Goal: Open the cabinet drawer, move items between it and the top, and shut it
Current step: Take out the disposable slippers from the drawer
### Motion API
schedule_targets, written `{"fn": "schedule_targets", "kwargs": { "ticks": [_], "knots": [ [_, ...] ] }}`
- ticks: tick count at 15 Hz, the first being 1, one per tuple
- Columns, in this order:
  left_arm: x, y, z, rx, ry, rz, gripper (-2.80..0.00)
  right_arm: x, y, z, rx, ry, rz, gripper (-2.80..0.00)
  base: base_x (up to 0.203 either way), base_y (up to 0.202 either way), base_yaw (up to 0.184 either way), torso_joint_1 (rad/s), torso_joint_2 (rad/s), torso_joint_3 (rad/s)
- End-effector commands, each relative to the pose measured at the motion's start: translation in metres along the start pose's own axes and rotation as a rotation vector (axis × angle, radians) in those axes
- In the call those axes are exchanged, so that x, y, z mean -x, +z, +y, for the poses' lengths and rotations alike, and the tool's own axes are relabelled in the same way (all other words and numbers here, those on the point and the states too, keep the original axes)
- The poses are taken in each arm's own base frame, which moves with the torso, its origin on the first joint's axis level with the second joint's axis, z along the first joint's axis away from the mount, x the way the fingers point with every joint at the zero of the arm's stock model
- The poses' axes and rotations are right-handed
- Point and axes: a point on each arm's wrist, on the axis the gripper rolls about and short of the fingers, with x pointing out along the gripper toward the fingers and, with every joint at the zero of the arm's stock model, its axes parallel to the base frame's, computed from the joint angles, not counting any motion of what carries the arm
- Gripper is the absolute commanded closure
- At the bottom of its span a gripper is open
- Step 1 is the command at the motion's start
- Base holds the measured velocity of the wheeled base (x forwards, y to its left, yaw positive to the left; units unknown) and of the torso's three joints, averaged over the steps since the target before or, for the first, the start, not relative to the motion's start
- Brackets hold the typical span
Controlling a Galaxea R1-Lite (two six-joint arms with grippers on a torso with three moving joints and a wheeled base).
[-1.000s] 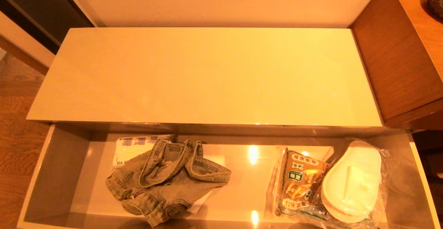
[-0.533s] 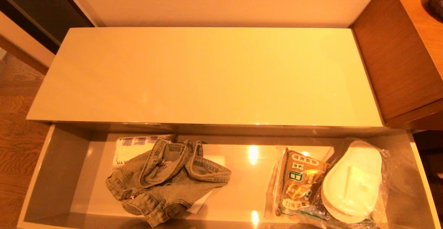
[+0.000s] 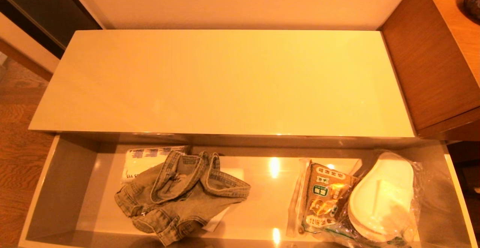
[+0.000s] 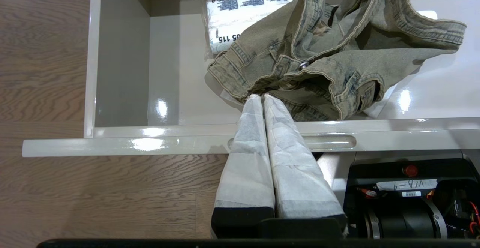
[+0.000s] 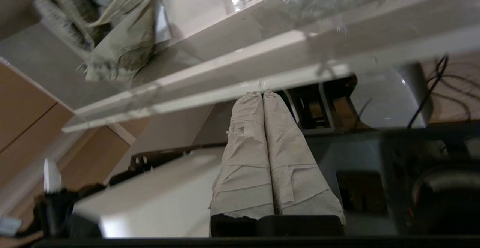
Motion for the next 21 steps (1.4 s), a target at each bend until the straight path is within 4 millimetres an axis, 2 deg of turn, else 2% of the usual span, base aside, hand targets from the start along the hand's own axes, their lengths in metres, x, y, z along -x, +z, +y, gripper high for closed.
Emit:
{"fn": "schedule_targets", "kwargs": {
  "ticks": [1, 9, 11, 14, 17, 19, 21],
  "knots": [
    [0.000, 0.000, 0.000, -0.001, 0.001, 0.001, 0.00, -0.028, 0.011, -0.007, -0.051, -0.053, 0.085, 0.00, 0.000, 0.000, 0.000, 0.000, 0.00, 0.000],
    [0.000, 0.000, 0.000, -0.013, -0.009, 0.002, 0.00, -0.050, 0.024, -0.009, -0.088, -0.090, 0.136, 0.00, 0.000, 0.000, 0.000, 0.000, 0.00, 0.000],
    [0.000, 0.000, 0.000, -0.014, -0.012, 0.000, 0.00, -0.047, 0.028, -0.005, -0.068, -0.068, 0.092, 0.00, 0.000, 0.000, 0.000, 0.000, 0.00, 0.000],
    [0.000, 0.000, 0.000, -0.014, -0.013, 0.000, 0.00, -0.028, 0.034, 0.008, -0.003, -0.040, -0.080, 0.00, 0.000, 0.000, 0.000, 0.000, 0.00, 0.000],
    [0.000, 0.000, 0.000, -0.014, -0.013, 0.000, 0.00, -0.024, 0.035, 0.009, 0.028, -0.069, -0.122, 0.00, 0.000, 0.000, 0.000, 0.000, 0.00, 0.000],
    [0.000, 0.000, 0.000, -0.014, -0.012, 0.000, 0.00, -0.021, 0.037, 0.011, 0.152, -0.115, -0.137, 0.00, 0.000, 0.000, 0.000, 0.000, 0.00, 0.000],
    [0.000, -0.001, 0.000, -0.003, -0.007, 0.002, 0.00, -0.026, 0.044, 0.013, 0.183, -0.127, -0.124, 0.00, 0.000, 0.000, 0.000, 0.000, 0.00, 0.000]
  ]
}}
